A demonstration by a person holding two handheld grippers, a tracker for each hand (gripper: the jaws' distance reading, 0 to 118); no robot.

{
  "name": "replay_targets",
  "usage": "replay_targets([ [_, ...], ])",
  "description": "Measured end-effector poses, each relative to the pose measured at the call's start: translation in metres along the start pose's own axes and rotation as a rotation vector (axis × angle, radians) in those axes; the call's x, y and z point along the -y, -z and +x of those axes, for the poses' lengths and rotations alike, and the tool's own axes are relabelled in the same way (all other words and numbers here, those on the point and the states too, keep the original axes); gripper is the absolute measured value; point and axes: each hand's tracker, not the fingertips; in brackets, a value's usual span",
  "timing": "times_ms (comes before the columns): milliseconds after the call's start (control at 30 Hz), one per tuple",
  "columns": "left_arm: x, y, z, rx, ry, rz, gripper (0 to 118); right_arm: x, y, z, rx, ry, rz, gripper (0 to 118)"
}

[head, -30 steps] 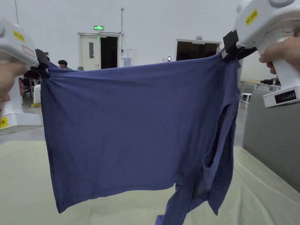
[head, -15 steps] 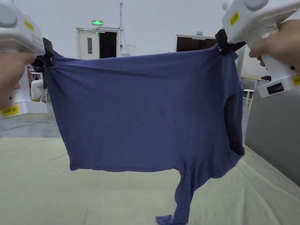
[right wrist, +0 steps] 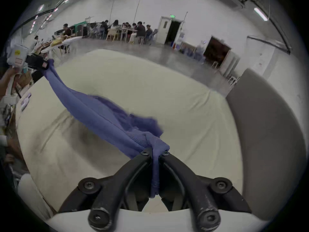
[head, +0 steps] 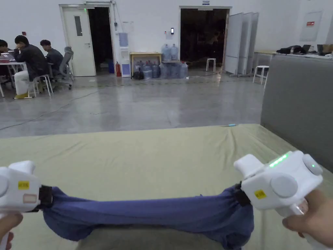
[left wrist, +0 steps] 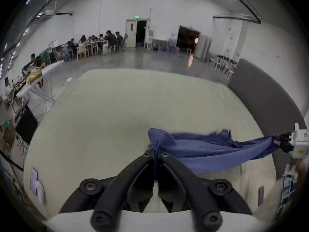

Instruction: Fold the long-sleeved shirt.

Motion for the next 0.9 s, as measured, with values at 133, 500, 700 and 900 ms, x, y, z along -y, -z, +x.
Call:
replay_targets([
  [133, 0.064, -0.021, -0.015, 0.065, -0.013, -0.055, 0, 0.062, -0.022, -0.030, -0.063, 0.004, -0.022, 1],
  [500, 0.218, -0.109, -0.054, 0.087, -0.035, -0.191, 0, 0.187, -0.083, -0.107, -0.135, 0.010, -0.153, 1],
  [700, 0.280, -0.124, -0.069, 0.090, -0.061, -0.256, 0, 0.235, -0.093, -0.131, -0.160, 0.036, -0.268, 1],
  [900, 0.314, -0.116, -0.067, 0.052, 0.004, -0.290, 0, 0.261, -0.070, -0.149, -0.166, 0.007, -0.354, 1],
])
